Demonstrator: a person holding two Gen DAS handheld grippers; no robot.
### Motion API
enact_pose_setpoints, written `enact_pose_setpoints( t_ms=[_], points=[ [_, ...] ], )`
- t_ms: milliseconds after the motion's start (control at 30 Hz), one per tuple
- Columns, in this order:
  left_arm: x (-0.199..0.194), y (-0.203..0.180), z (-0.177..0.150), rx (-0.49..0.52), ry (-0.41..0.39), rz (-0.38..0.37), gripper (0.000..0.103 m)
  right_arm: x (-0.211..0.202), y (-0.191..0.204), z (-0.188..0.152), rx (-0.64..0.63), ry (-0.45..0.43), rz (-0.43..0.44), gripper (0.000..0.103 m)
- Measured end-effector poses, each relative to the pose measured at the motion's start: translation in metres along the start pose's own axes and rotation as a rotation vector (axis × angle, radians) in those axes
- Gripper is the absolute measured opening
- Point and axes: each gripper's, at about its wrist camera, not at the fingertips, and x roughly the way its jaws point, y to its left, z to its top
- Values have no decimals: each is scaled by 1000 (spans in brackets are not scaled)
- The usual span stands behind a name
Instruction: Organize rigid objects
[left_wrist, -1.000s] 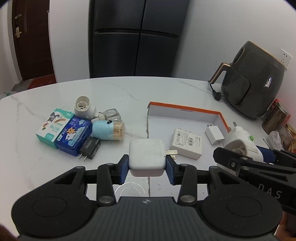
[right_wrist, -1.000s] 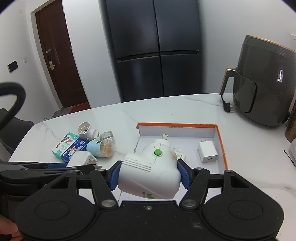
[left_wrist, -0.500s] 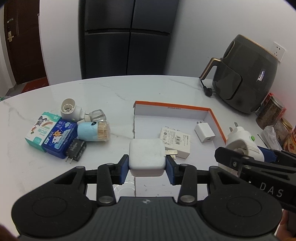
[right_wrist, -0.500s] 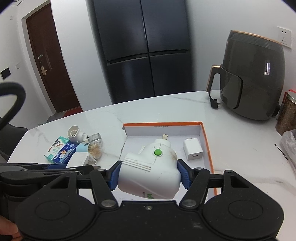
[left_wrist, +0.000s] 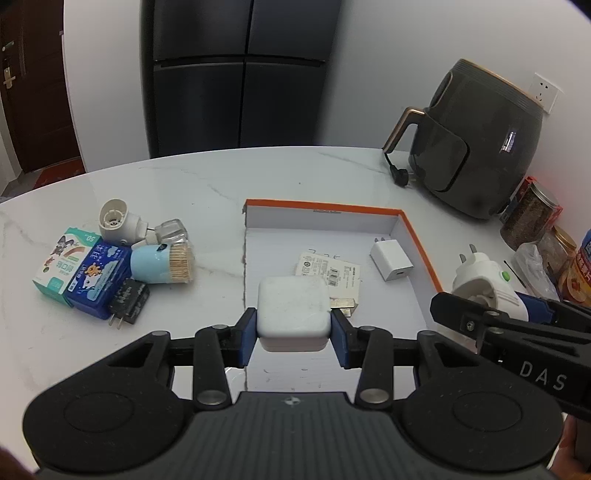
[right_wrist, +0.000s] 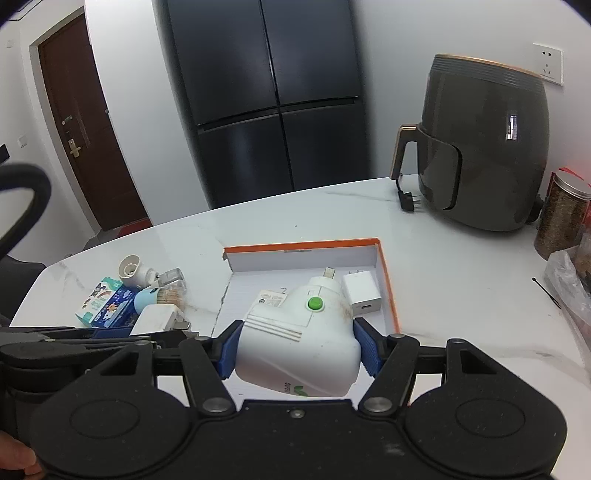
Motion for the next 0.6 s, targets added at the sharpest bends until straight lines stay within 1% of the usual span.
enact_pose_setpoints(
  t_ms=[600],
  points=[
    [5, -15, 1, 19, 4, -14, 42, -4, -13, 0, 18, -5, -20, 76]
  ],
)
